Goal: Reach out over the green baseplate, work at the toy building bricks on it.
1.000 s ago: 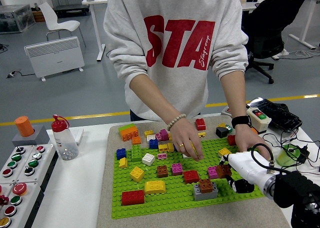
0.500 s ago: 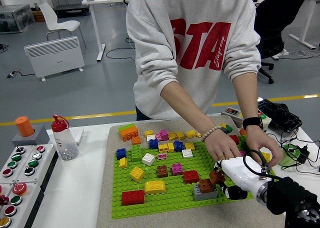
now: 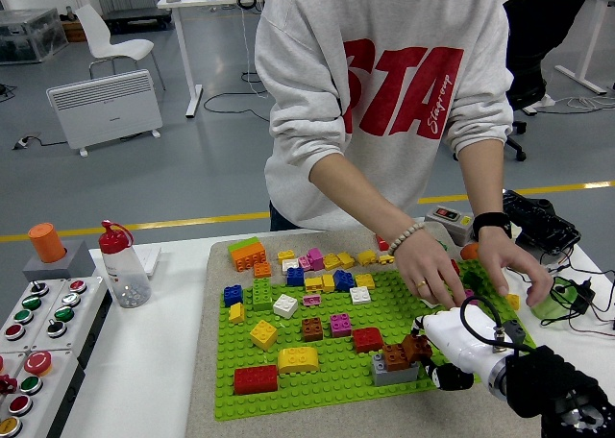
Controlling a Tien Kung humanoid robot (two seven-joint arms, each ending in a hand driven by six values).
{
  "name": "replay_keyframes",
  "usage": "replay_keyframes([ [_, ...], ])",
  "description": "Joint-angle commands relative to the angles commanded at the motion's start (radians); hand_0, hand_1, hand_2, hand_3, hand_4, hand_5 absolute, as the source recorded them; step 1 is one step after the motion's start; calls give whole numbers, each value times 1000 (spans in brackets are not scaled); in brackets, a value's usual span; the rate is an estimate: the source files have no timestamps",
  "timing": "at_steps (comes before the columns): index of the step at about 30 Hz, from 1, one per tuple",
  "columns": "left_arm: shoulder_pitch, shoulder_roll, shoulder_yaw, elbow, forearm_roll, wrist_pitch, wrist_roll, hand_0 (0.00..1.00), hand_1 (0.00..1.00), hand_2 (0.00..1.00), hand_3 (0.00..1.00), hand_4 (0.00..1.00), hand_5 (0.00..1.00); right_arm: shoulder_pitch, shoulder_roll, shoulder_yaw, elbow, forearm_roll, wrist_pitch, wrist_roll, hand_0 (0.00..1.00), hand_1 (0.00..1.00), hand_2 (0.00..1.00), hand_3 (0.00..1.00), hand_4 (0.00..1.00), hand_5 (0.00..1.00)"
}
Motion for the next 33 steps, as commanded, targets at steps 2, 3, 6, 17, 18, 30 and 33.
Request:
replay_keyframes([
  [2,0,0,0,0,1,0,0,651,687,664,563,283,998,4,-3,-8,-3,-5,0,0,481,581,679,528,439,280],
  [3,0,0,0,0,1,0,0,651,687,664,563,284,998,6,-4,-13,-3,-8,-1,0,481,582,680,528,440,290],
  [6,-1,0,-1,0,1,0,1,651,687,664,563,284,998,12,-7,-25,-5,-17,-2,0,481,582,680,528,440,290],
  [17,1,-1,1,0,0,-1,1,653,689,667,563,284,998,38,-2,-67,-32,-31,-1,0,474,580,681,527,448,322],
  [18,1,-1,1,0,0,-1,1,653,689,667,563,284,998,39,-1,-70,-36,-31,-1,0,474,580,681,527,448,322],
  [30,6,-1,0,0,2,-1,3,654,692,670,565,285,998,46,3,-86,-62,-32,1,0,470,577,683,528,455,331],
  [33,9,-1,0,0,3,-1,3,655,693,669,566,286,998,45,3,-85,-65,-31,2,0,467,575,683,528,457,335],
])
